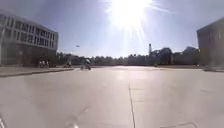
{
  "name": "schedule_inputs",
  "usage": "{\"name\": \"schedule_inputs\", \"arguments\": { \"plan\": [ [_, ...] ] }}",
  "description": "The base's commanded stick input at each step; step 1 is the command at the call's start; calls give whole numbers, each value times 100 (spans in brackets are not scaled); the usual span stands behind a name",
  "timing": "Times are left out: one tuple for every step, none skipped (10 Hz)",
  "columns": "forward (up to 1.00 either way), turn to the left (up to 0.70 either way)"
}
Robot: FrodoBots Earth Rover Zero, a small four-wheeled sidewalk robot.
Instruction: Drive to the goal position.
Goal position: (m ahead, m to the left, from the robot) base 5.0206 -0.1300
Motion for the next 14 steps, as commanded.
{"name": "schedule_inputs", "arguments": {
  "plan": [
    [70, 0],
    [70, 0],
    [70, 0],
    [70, 0],
    [70, 0],
    [70, 0],
    [70, 0],
    [70, 0],
    [70, 0],
    [70, 0],
    [70, 0],
    [70, 0],
    [70, 0],
    [70, 0]
  ]
}}
